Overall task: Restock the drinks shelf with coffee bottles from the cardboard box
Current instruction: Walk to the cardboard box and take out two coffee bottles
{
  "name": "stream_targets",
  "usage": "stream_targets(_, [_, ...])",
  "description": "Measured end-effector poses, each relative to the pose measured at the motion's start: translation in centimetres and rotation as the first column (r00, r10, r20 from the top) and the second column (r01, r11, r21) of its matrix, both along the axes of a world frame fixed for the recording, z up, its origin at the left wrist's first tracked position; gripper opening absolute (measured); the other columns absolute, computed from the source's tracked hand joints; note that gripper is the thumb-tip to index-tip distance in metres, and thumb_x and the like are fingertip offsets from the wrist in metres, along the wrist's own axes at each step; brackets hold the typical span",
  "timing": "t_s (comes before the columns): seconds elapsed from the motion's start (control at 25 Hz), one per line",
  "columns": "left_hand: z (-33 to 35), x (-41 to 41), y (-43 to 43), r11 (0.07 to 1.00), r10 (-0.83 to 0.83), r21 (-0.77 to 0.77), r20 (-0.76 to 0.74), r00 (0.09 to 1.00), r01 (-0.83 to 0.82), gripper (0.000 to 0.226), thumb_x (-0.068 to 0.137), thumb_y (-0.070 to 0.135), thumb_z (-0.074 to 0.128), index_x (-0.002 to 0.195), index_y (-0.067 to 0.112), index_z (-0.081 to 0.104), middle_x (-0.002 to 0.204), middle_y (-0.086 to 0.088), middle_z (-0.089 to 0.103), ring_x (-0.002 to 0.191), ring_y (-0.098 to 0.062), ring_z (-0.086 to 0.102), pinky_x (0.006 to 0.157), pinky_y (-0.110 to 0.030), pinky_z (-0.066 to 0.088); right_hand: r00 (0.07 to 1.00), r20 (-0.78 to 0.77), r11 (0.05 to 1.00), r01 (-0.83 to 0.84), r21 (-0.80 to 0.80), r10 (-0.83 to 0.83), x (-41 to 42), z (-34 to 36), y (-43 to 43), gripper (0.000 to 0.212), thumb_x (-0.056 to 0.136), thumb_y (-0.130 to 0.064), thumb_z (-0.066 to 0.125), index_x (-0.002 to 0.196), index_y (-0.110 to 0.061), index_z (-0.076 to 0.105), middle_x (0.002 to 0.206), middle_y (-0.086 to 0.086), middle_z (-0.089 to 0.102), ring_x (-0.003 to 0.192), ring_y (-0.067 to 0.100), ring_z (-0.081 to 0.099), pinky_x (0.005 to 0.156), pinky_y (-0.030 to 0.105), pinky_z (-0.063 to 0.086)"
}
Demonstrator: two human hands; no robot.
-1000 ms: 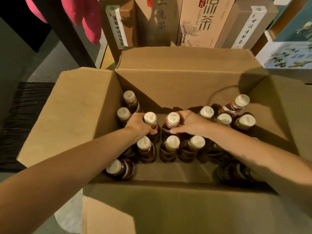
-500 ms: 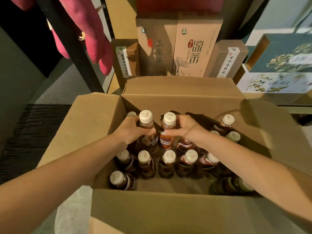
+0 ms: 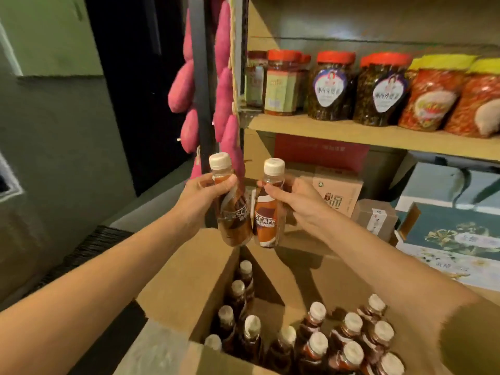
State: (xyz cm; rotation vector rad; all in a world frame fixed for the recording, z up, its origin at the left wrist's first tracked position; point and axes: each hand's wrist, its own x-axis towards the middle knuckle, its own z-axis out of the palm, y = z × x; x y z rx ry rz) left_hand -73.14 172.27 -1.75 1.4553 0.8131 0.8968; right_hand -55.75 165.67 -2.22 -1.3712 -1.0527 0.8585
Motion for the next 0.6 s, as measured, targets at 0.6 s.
stream_targets(0.6, [9.8,-30.0,-5.6,0.645,0.740,0.135,0.133,0.659,-0.752,0.019,0.084,0.028,0.066,0.101,0.019,0.064,0.105,-0.007,0.067,0.106,-0.027,0.061,0.100,-0.046,0.044,0.784,-0.033,0.766,-0.594,0.245,0.619,-30.5,10.2,7.0,0.013,0.086,-0.024,0.064,0.094,-0.015,0.067,0.090,-0.001,0.068,0.086,0.014,0.063,0.078,0.029,0.050])
